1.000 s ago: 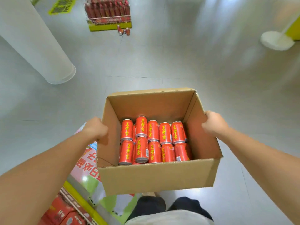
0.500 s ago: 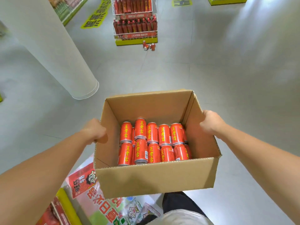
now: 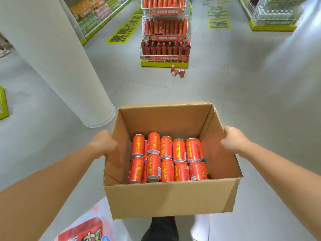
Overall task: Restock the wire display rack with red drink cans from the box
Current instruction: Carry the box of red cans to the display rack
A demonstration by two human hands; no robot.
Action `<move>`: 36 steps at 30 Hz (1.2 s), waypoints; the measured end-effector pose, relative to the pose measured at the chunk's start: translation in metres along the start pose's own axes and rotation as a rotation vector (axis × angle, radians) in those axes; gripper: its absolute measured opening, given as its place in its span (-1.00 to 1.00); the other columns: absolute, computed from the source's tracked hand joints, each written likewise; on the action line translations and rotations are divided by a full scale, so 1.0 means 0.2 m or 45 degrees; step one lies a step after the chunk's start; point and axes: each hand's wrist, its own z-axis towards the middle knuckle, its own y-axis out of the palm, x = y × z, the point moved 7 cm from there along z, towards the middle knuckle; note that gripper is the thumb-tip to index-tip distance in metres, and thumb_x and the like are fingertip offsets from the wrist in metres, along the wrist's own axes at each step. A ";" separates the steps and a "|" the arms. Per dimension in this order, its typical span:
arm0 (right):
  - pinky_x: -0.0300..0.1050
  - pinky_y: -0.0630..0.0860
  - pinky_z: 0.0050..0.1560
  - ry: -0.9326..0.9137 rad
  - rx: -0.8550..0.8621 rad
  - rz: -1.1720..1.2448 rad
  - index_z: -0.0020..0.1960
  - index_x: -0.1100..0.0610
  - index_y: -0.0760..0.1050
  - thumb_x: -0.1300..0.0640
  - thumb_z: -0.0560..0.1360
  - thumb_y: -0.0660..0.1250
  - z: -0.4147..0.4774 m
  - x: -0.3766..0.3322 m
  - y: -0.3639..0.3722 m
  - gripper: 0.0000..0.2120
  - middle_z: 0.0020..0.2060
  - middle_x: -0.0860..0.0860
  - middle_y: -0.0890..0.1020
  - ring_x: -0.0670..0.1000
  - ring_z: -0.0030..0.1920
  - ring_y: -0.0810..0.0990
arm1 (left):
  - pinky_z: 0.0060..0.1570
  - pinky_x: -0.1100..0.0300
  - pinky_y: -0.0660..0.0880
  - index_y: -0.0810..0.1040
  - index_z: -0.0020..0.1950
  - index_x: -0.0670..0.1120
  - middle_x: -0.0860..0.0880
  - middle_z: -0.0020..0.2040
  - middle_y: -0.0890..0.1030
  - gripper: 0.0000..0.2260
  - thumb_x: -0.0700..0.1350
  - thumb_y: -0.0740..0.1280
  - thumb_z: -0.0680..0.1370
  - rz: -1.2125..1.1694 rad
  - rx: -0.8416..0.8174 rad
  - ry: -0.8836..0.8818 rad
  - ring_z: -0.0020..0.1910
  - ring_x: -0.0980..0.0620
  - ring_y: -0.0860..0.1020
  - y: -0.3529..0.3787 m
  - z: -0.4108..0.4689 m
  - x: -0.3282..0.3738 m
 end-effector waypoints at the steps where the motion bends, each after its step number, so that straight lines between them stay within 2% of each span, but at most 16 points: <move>1: 0.05 0.63 -0.15 0.004 -0.009 -0.022 0.02 0.15 0.53 0.35 0.41 0.20 0.06 -0.04 -0.02 -0.75 -0.12 0.14 0.63 0.17 -0.12 0.63 | -0.30 0.06 0.55 0.54 -0.13 -0.23 -0.21 -0.19 0.62 -0.94 -0.24 0.36 0.50 0.008 -0.016 0.012 -0.26 -0.18 0.60 -0.01 0.07 0.03; 4: 0.05 0.63 -0.18 0.025 -0.004 -0.029 0.04 0.15 0.52 0.35 0.42 0.25 0.45 -0.19 -0.06 -0.76 -0.14 0.12 0.63 0.14 -0.15 0.64 | -0.39 0.12 0.42 0.48 -0.23 -0.21 -0.18 -0.30 0.53 -0.87 -0.25 0.39 0.47 -0.038 -0.072 0.018 -0.36 -0.15 0.53 -0.09 0.48 0.17; 6: 0.00 0.61 -0.20 0.032 -0.020 -0.018 0.03 0.14 0.52 0.34 0.43 0.28 0.68 -0.30 -0.09 -0.78 -0.15 0.10 0.63 0.12 -0.16 0.64 | -0.42 0.14 0.40 0.46 -0.25 -0.19 -0.17 -0.32 0.51 -0.85 -0.25 0.40 0.46 -0.040 -0.099 0.031 -0.39 -0.13 0.51 -0.16 0.73 0.29; 8: -0.04 0.61 -0.19 0.038 -0.028 0.002 0.03 0.13 0.52 0.33 0.43 0.32 0.91 -0.40 -0.13 -0.79 -0.13 0.09 0.64 0.11 -0.15 0.64 | -0.42 0.11 0.46 0.51 -0.22 -0.23 -0.19 -0.31 0.54 -0.88 -0.24 0.43 0.46 -0.033 -0.098 0.041 -0.37 -0.17 0.57 -0.25 0.98 0.42; 11: 0.02 0.64 -0.14 0.044 -0.046 0.031 0.01 0.14 0.52 0.33 0.41 0.36 1.27 -0.54 -0.17 -0.79 -0.14 0.09 0.65 0.10 -0.15 0.65 | -0.34 0.02 0.60 0.58 -0.13 -0.29 -0.24 -0.25 0.64 -0.81 -0.17 0.47 0.43 -0.019 -0.109 0.046 -0.26 -0.23 0.69 -0.37 1.34 0.61; 15: -0.05 0.61 -0.23 0.006 -0.096 0.038 -0.04 0.13 0.52 0.34 0.41 0.36 1.82 -0.79 -0.24 -0.81 -0.17 0.10 0.66 0.06 -0.19 0.65 | -0.35 0.09 0.57 0.60 -0.13 -0.26 -0.20 -0.24 0.66 -0.80 -0.12 0.49 0.45 0.003 -0.089 0.032 -0.21 -0.18 0.70 -0.52 1.79 0.84; 19: -0.10 0.57 -0.25 -0.040 -0.130 0.008 -0.03 0.13 0.52 0.33 0.41 0.35 2.35 -1.06 -0.34 -0.81 -0.17 0.08 0.66 0.04 -0.18 0.63 | -0.28 0.03 0.64 0.61 -0.12 -0.23 -0.19 -0.19 0.69 -0.82 -0.13 0.49 0.47 -0.017 -0.061 -0.012 -0.22 -0.15 0.71 -0.65 2.25 1.03; 26: 0.07 0.63 -0.02 -0.125 -0.135 -0.030 0.10 0.11 0.53 0.29 0.46 0.38 3.19 -1.62 -0.50 -0.76 -0.08 0.07 0.67 0.09 -0.08 0.67 | -0.19 -0.05 0.68 0.64 -0.10 -0.23 -0.21 -0.17 0.69 -0.85 -0.14 0.49 0.50 -0.105 -0.037 -0.090 -0.21 -0.16 0.69 -0.93 3.04 1.30; 30: 0.05 0.64 -0.01 -0.101 -0.143 -0.003 0.13 0.08 0.51 0.25 0.48 0.39 3.67 -1.90 -0.51 -0.76 -0.05 0.05 0.67 0.07 -0.07 0.67 | -0.16 -0.08 0.69 0.63 -0.07 -0.22 -0.20 -0.18 0.69 -0.84 -0.13 0.49 0.51 -0.131 -0.040 -0.093 -0.22 -0.17 0.70 -1.10 3.59 1.45; 36: 0.02 0.65 -0.04 -0.035 -0.117 0.089 0.14 0.12 0.53 0.31 0.49 0.39 4.34 -2.29 -0.48 -0.75 -0.03 0.08 0.67 0.06 -0.09 0.68 | -0.36 0.06 0.57 0.64 -0.12 -0.29 -0.24 -0.20 0.71 -0.82 -0.17 0.50 0.43 -0.104 -0.110 -0.055 -0.21 -0.22 0.71 -1.38 4.40 1.69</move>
